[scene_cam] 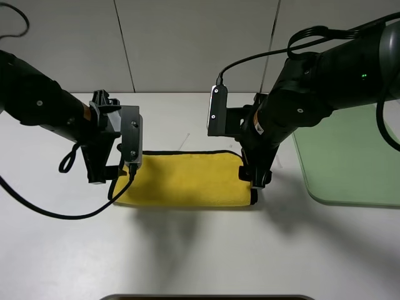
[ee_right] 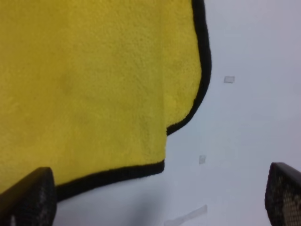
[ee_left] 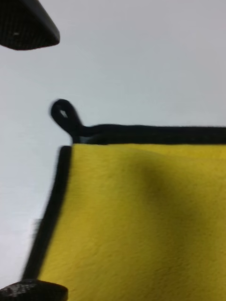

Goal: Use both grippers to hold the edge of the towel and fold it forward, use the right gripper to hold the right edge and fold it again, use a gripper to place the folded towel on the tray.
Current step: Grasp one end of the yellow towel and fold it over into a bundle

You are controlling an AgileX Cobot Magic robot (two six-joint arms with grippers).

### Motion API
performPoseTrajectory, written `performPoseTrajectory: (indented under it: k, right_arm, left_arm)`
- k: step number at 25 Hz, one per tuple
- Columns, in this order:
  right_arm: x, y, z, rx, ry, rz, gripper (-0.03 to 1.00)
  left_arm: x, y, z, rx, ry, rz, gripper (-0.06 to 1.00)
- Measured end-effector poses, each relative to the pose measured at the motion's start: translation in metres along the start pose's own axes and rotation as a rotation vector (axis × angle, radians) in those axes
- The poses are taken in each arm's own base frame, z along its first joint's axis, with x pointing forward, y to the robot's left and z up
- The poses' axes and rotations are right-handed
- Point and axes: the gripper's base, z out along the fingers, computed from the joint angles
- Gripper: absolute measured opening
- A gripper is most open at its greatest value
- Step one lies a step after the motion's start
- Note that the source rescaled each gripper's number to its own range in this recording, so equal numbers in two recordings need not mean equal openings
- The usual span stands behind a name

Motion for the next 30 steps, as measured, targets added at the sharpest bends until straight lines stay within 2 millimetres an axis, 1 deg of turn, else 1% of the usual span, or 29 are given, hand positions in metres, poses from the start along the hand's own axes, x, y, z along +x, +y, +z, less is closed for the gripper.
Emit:
performPoseTrajectory:
  k: [3, 7, 11, 15, 17, 20, 22, 25, 28, 30]
  right_arm:
    - [0.000, 0.000, 0.000, 0.002, -0.002, 0.009, 1.00]
    - [0.000, 0.000, -0.001, 0.003, -0.003, 0.046, 1.00]
    - [0.000, -0.004, -0.009, 0.023, -0.022, 0.101, 1.00]
    - [0.000, -0.005, -0.017, 0.025, -0.036, 0.214, 1.00]
    - [-0.002, -0.002, -0.020, 0.019, -0.035, 0.254, 1.00]
    - [-0.011, 0.005, -0.024, 0.009, -0.049, 0.271, 1.00]
    - [-0.016, 0.010, -0.028, 0.005, -0.060, 0.275, 1.00]
    - [-0.022, 0.015, -0.034, 0.002, -0.079, 0.284, 1.00]
    - [-0.024, 0.018, -0.035, -0.004, -0.081, 0.314, 1.00]
    - [-0.025, 0.018, -0.035, -0.006, -0.080, 0.338, 1.00]
  left_arm:
    - [0.003, 0.002, -0.024, 0.018, 0.043, -0.078, 1.00]
    - [0.011, -0.002, -0.056, 0.078, 0.141, -0.181, 1.00]
    - [0.018, -0.006, -0.090, 0.102, 0.215, -0.288, 1.00]
    - [0.022, -0.007, -0.130, 0.034, 0.208, -0.457, 1.00]
    - [0.024, -0.008, -0.152, -0.022, 0.177, -0.566, 1.00]
    - [0.028, -0.012, -0.186, -0.108, 0.109, -0.709, 1.00]
    - [0.033, -0.019, -0.209, -0.156, 0.065, -0.782, 1.00]
    - [0.043, -0.034, -0.244, -0.224, 0.000, -0.861, 1.00]
    - [0.055, -0.057, -0.280, -0.287, -0.077, -0.909, 1.00]
    - [0.062, -0.073, -0.297, -0.304, -0.143, -0.936, 1.00]
